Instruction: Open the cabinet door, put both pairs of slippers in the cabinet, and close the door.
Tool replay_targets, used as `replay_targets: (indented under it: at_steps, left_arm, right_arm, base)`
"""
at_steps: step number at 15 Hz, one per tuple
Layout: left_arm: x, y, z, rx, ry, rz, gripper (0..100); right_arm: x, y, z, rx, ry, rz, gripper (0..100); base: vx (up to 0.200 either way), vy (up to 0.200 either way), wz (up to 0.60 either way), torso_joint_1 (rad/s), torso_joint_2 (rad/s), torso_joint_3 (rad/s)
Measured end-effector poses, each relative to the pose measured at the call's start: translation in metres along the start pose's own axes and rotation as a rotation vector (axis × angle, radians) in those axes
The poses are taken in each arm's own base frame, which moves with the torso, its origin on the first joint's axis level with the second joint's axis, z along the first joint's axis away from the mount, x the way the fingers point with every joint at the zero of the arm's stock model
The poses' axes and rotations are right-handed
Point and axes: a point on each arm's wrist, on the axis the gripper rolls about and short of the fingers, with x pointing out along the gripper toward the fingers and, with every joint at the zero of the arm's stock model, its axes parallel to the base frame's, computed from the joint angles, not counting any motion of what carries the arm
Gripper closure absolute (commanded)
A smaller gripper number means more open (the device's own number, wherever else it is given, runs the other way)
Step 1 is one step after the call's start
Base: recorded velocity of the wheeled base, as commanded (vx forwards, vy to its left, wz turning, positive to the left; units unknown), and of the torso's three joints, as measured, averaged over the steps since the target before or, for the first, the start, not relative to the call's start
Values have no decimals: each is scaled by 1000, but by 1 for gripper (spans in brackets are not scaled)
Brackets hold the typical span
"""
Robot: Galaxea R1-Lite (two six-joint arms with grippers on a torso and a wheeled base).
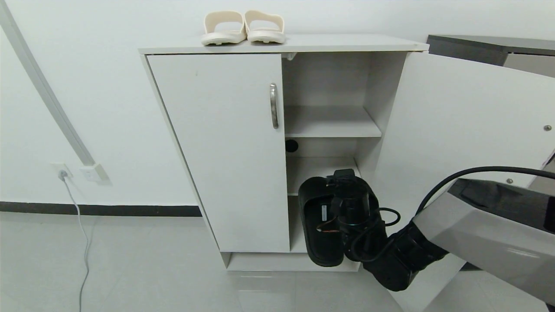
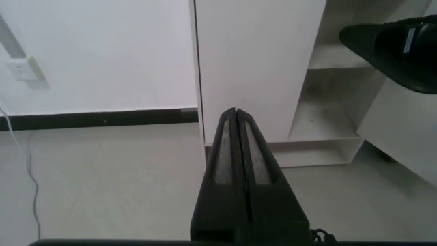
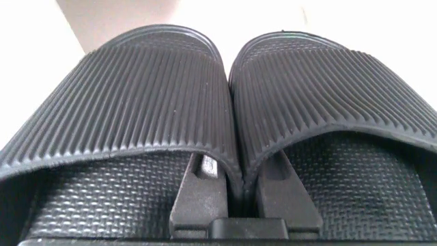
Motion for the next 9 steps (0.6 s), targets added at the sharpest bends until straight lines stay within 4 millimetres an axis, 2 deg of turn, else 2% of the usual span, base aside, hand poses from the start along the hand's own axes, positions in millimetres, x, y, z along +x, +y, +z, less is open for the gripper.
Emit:
replay_targets:
  at_steps: [6, 9]
  left_arm:
    - [0, 0, 0, 0, 0, 1, 100]
    - [0, 0, 0, 0, 0, 2, 100]
  right_arm:
    - [8, 4, -18, -4, 20, -3, 100]
    - [10, 8, -26, -10, 31, 1, 100]
  base:
    - [0, 0, 0, 0, 0, 0]
    - [0, 0, 0, 1, 1, -144]
